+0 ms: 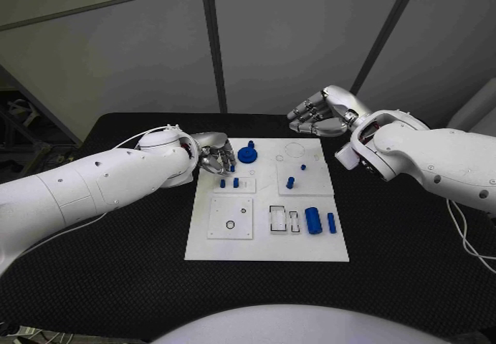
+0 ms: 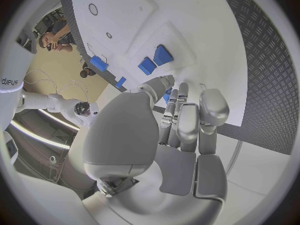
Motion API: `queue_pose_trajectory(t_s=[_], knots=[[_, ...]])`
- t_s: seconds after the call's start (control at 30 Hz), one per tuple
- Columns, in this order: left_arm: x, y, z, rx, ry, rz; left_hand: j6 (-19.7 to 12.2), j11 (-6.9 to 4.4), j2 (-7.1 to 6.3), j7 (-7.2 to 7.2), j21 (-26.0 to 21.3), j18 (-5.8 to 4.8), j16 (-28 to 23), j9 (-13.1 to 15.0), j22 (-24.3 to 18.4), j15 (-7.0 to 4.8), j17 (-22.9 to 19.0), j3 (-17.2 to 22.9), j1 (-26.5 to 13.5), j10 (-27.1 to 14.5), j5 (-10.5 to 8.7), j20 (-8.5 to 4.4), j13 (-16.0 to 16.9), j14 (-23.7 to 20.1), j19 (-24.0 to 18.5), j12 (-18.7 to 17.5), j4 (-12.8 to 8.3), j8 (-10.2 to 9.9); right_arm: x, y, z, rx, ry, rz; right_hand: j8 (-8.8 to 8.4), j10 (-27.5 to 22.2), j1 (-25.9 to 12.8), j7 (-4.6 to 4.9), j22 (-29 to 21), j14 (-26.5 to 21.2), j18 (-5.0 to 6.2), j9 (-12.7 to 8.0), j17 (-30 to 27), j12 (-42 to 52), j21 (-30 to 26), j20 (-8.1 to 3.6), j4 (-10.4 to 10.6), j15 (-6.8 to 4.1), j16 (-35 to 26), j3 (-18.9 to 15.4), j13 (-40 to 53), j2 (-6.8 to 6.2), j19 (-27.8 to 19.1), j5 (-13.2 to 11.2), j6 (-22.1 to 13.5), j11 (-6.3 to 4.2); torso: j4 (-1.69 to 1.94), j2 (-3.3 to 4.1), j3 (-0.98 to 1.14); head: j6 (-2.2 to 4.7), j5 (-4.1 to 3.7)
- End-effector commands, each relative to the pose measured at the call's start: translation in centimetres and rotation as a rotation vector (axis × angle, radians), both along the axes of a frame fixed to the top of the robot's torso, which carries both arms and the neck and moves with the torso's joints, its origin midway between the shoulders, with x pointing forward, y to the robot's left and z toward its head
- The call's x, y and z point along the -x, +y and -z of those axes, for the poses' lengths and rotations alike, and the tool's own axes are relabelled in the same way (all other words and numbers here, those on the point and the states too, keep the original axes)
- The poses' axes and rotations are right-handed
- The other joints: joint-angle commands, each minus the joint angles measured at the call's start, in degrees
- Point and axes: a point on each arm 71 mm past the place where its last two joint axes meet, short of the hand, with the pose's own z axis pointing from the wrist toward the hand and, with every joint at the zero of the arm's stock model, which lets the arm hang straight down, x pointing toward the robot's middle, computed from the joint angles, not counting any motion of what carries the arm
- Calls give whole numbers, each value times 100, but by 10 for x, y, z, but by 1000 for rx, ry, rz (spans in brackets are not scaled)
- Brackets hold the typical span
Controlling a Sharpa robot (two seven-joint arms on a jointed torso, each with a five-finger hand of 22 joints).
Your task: Assemble the parts on the task board
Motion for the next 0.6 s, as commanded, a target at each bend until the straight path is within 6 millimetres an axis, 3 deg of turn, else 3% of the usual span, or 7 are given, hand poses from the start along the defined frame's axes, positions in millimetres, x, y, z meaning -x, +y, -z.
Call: queue_pose_trajectory(t_s=[0.03, 0.17, 0.3, 0.37, 0.43, 0.53, 0.6], knots=[[-1, 5, 0, -6, 0, -15, -194, -10, -13, -6, -56, -494, -39, -10, -6, 7, -43, 13, -46, 24, -23, 10, 7, -55, -17, -63, -14, -23, -1, -2, 3, 67, 18, 0, -15, -152, -45, 29, -20, -36, 15, 1, -15, -47, -38, 9, -21, 14, -16, -62, -17, -10, 46, -60, -31, 17, 2, 2, -1, 6, 1], [-2, 13, -2, 1, -19, -33, -398, -10, -12, -10, -77, -491, -47, -9, -10, 5, -83, -16, -49, 24, -22, 8, 9, -67, -21, -100, -18, -21, -3, -6, 6, 169, 11, 6, -9, -307, 71, 22, 4, 218, 37, 2, 29, -5, 29, -40, -134, -53, 112, -93, -14, 1, 247, -233, -48, 17, 1, 2, -3, 23, -4], [-4, 21, -9, 31, -64, -48, -323, 23, -6, 33, -248, -460, -143, 17, -101, 25, -316, -22, -52, -16, -17, 15, 3, -148, -93, -140, -16, 29, -4, -9, 8, 275, -21, 5, 40, -138, 339, -74, 305, 1018, 37, 23, 267, 124, 578, -351, -389, -307, 601, -172, -2, 72, 898, -475, 78, -141, 5, -2, -2, 39, -4], [-4, 27, -14, 74, -91, -59, -83, 43, 6, 28, -313, -451, -182, 60, -131, 44, -409, -23, -67, 15, -21, 28, 13, -175, -119, -140, -8, 143, -4, -10, 9, 339, -49, 2, 63, 3, 459, -146, 581, 1427, 20, 29, 452, 186, 1014, -522, -532, -462, 934, -248, 1, 109, 1166, -508, 180, -205, 6, -3, -1, 73, -22], [-3, 33, -20, 125, -116, -70, 152, 64, 6, 42, -785, -361, -441, 85, -386, 55, -956, -12, -63, 51, -21, 40, 24, -387, -336, -131, -21, 249, -4, -10, 10, 402, -79, -3, 63, 163, 461, -227, 989, 1626, -6, 24, 786, 217, 1588, -674, -605, -576, 1504, -314, -2, 193, 1263, -501, 293, -256, 5, -4, 2, 90, -44], [0, 43, -27, 232, -119, -102, 318, 62, -12, 37, -1653, -204, -751, 85, -856, 60, -1531, -14, -83, 58, -21, 45, 31, -653, -772, -123, -32, 312, -1, -10, 14, 480, -112, -11, 28, 214, 405, -247, 1336, 1619, -1, 9, 1202, 172, 2046, -724, -622, -603, 2271, -294, -3, 228, 1218, -489, 338, -306, -2, -3, 3, 140, -95], [3, 53, -32, 360, -92, -152, 420, 73, -23, 47, -2427, -85, -995, 76, -1280, 67, -1962, -28, -115, 31, -19, 50, 31, -886, -1203, -118, -33, 347, 1, -10, 19, 536, -137, -18, -6, 235, 320, -243, 1685, 1600, -10, -1, 1811, 103, 2499, -717, -614, -623, 3307, -198, 2, 213, 1155, -485, 360, -316, -2, 2, -3, 172, -134]])
